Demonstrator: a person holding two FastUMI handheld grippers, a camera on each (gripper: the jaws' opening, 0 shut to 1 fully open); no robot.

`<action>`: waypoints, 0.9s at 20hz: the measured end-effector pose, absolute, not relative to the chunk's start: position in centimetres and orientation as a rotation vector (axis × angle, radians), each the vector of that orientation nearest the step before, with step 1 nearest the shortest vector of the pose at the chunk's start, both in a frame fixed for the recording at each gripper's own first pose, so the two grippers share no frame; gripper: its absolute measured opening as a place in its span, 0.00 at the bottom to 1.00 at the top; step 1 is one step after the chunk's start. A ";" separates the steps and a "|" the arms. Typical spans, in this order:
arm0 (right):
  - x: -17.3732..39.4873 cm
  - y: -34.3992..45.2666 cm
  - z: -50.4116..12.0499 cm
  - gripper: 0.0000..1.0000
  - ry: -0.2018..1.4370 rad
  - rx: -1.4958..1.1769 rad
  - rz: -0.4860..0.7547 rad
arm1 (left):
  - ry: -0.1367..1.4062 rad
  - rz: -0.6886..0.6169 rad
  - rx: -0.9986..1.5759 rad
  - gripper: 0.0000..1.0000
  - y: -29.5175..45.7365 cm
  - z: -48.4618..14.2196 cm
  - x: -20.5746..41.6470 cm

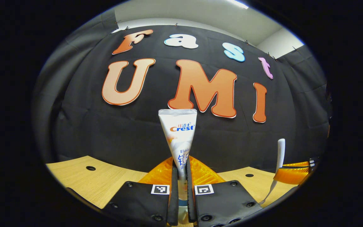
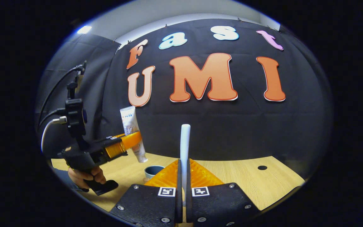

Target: Put the toothbrush and toothpaste on the desktop into the cup, then pick up the cup and place it on the coaster on the desktop.

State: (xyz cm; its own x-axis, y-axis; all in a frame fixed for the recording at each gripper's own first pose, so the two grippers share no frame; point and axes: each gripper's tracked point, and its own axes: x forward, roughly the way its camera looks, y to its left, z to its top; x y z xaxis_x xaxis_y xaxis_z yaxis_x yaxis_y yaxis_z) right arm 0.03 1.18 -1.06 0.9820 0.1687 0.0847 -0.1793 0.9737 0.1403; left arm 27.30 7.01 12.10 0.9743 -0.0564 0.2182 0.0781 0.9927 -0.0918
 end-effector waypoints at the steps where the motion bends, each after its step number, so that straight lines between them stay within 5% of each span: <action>1: 0.1 1.2 -0.5 0.05 -0.081 0.155 0.172 | -0.213 -0.069 -0.105 0.16 7.0 11.7 27.7; 18: 4.6 4.1 8.6 0.05 -0.252 0.281 0.222 | -0.066 -0.028 -0.167 0.16 7.1 4.8 32.3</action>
